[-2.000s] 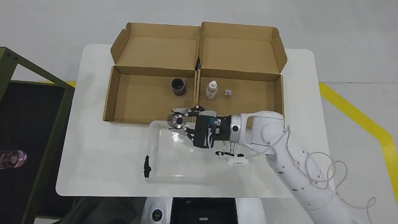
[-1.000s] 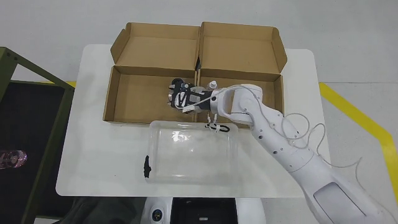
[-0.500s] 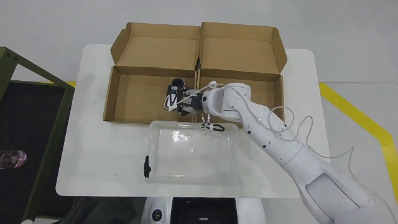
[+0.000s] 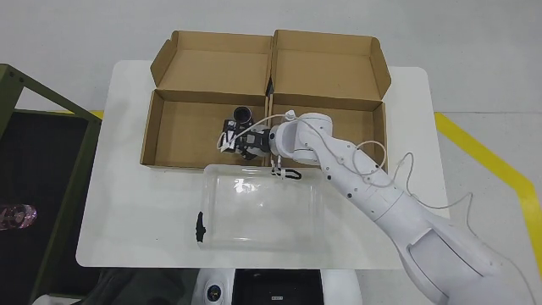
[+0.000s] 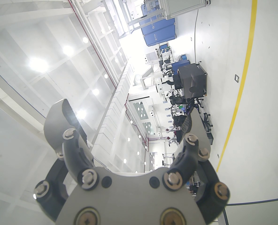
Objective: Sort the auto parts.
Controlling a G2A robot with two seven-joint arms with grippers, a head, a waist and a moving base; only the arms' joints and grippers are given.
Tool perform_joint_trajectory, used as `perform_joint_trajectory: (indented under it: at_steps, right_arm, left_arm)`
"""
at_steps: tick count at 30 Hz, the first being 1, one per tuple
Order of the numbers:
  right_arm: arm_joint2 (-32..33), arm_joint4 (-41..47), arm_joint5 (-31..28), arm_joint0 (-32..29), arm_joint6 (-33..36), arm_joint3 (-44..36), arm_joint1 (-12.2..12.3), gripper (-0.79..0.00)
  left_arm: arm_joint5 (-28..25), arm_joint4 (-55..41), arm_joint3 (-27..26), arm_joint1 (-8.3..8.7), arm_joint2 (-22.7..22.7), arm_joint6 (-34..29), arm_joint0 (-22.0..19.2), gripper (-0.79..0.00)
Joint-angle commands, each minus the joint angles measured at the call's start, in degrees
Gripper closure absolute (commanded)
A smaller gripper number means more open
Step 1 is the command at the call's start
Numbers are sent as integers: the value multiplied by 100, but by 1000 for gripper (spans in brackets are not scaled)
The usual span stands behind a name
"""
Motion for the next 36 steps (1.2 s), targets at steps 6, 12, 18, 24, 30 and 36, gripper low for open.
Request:
perform_joint_trajectory:
  at_steps: [6,12,18,24,30,36]
  right_arm:
    - [-87,-36,24,100,64,243,-113,0]
    - [-149,-51,-6,169,154,407,-201,-148]
    - [-164,-89,-26,209,177,516,-263,-252]
    - [-114,-122,-101,215,188,479,-282,-289]
    - [85,-143,-221,144,93,121,-222,-289]
    - [399,-215,-330,-34,63,-551,-94,-292]
  left_arm:
    - [0,0,0,0,0,0,0,-785]
    - [0,0,0,0,0,0,0,-785]
    - [0,0,0,0,0,0,0,-785]
    - [0,0,0,0,0,0,0,-785]
    - [0,0,0,0,0,0,0,-785]
    - [0,0,0,0,0,0,0,-785]
